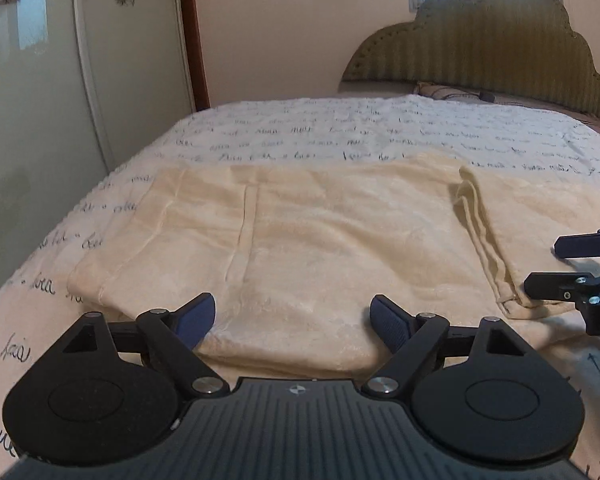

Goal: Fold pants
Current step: 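Lower the fabric with the left gripper and open it onto the pants, then grasp the folded pants edge with the left gripper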

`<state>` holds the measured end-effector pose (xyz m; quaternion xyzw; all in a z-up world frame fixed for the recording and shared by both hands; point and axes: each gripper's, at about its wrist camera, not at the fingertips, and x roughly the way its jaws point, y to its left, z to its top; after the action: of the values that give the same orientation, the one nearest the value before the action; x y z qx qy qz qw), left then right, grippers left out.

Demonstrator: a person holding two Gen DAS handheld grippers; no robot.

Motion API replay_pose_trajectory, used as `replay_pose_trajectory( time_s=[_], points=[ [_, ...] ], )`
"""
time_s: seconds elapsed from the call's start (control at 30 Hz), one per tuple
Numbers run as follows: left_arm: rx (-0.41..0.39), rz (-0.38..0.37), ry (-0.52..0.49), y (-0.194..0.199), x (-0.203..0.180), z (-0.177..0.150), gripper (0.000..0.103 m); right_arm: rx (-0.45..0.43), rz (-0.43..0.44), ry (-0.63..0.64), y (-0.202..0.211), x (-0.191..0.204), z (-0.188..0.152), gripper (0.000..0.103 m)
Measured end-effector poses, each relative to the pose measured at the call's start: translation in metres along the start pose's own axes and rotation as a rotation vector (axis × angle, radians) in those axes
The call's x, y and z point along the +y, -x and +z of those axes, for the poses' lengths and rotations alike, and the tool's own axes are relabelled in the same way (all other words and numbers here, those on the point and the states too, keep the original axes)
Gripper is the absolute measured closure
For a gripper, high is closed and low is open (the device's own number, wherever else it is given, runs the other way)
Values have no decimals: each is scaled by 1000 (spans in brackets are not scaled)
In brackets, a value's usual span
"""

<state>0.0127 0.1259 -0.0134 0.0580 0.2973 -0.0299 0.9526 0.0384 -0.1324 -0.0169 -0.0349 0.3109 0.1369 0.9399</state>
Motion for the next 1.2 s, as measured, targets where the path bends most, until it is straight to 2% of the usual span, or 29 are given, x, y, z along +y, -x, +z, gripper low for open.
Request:
replay_pose_trajectory(
  time_s=[0.1,0.17,0.27,0.37,0.43,0.5,0.57,0.63,0.77,0.87,0.97,1.1,1.2],
  points=[
    [-36,-23,53,12,17,-6,16,-3,-1,7,4,4,-6,38],
    [-55,-7,104,17,30,-7,16,-12,-21,7,11,7,-1,38],
    [-54,21,212,24,58,-8,16,-69,-38,97,22,34,10,38],
    [-44,5,378,30,99,-10,16,-133,33,268,27,84,17,38],
    [-13,-22,516,31,129,-15,16,-169,42,419,23,123,16,39],
    [24,-90,608,31,150,-19,16,-171,42,529,10,155,14,39],
    [29,-155,660,34,164,-22,16,-152,70,590,-1,176,11,39],
    [26,-194,694,35,171,-22,15,-137,68,636,-10,191,7,40],
    [56,-304,745,24,173,-17,15,-133,-91,745,-22,196,-5,41],
    [84,-381,774,8,166,-13,11,-83,-75,701,-25,182,-2,41],
    [145,-393,831,-12,160,-12,9,-99,-78,750,-27,190,-4,41],
    [141,-405,885,-20,162,-10,3,-184,-131,874,-42,222,-5,41],
    [149,-440,937,-32,169,-6,1,-198,-112,904,-63,230,-1,72]
  ],
)
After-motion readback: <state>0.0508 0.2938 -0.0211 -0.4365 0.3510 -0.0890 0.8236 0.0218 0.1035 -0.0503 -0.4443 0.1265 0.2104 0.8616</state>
